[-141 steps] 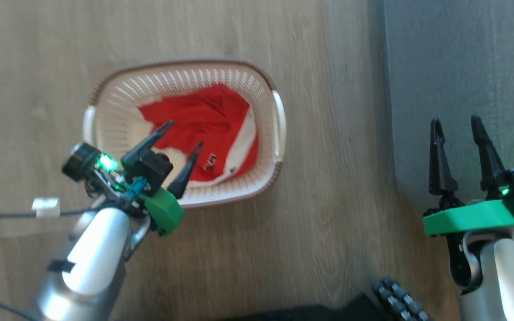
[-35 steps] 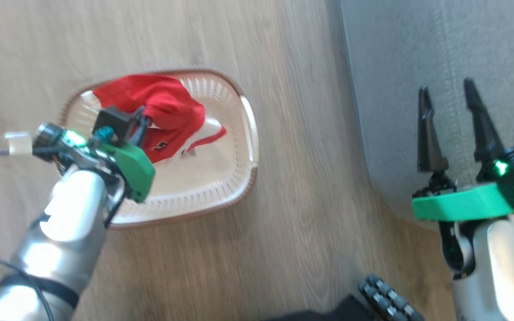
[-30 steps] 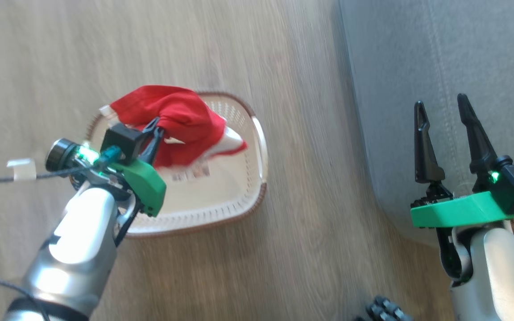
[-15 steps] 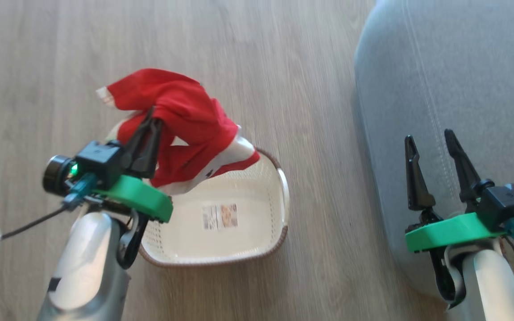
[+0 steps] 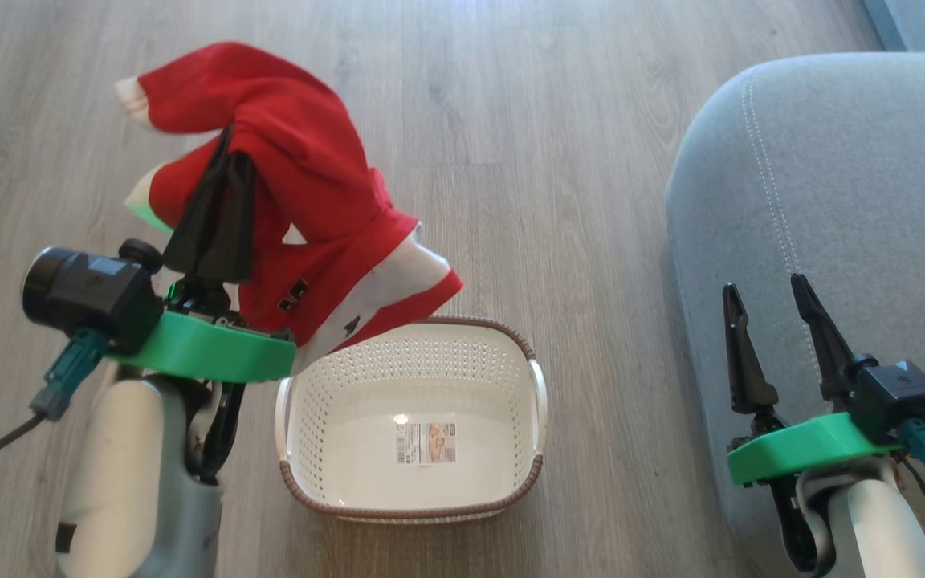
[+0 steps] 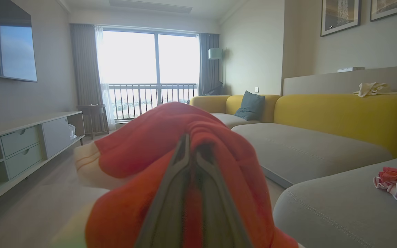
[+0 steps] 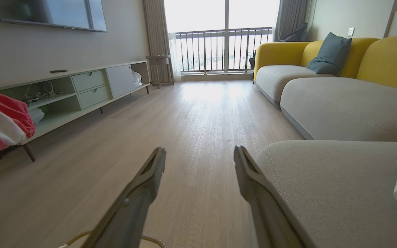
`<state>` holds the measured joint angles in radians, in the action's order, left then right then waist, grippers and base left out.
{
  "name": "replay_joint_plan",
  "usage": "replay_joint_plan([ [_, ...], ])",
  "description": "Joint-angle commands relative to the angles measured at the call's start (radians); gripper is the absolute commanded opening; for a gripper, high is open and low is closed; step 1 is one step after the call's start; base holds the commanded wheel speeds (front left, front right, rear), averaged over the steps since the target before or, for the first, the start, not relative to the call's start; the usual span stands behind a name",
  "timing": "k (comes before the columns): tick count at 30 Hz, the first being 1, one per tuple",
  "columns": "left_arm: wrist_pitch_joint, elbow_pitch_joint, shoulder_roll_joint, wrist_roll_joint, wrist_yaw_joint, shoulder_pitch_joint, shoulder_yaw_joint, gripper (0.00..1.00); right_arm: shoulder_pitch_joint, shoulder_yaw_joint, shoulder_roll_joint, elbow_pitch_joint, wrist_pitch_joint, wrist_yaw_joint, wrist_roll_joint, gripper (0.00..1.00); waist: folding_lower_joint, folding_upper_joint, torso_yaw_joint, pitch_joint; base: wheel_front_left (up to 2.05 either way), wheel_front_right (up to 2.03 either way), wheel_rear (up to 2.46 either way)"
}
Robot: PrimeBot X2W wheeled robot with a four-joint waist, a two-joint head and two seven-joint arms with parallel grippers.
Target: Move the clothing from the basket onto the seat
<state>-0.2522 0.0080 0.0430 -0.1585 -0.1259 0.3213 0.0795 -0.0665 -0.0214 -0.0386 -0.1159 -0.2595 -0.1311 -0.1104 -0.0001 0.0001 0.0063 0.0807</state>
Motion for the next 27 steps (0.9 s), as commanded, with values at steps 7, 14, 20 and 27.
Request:
replay_joint_plan([
  [7,-0.010,-0.122,0.007,-0.017,-0.004,0.030,0.049,0.00,0.009,0.032,-0.012,0.046,-0.002,0.000,0.001,1.00,0.0001,-0.0001,0.018,-0.011,0.00,0.00,0.00],
  [14,-0.010,-0.131,0.007,-0.018,-0.005,0.009,0.145,0.00,0.009,0.034,-0.012,0.054,-0.002,0.000,0.004,1.00,0.0001,-0.0001,0.023,-0.012,0.00,0.00,0.00],
  [20,-0.010,-0.112,0.011,-0.027,-0.005,-0.007,0.201,0.00,0.010,0.044,-0.012,0.061,-0.002,0.000,0.003,1.00,0.0001,-0.0001,0.018,-0.011,0.00,0.00,0.00],
  [27,-0.010,-0.106,0.021,-0.039,-0.005,-0.013,0.238,0.00,0.011,0.044,-0.012,0.061,-0.002,0.000,0.003,1.00,0.0001,-0.0001,0.013,-0.011,0.00,0.00,0.00],
])
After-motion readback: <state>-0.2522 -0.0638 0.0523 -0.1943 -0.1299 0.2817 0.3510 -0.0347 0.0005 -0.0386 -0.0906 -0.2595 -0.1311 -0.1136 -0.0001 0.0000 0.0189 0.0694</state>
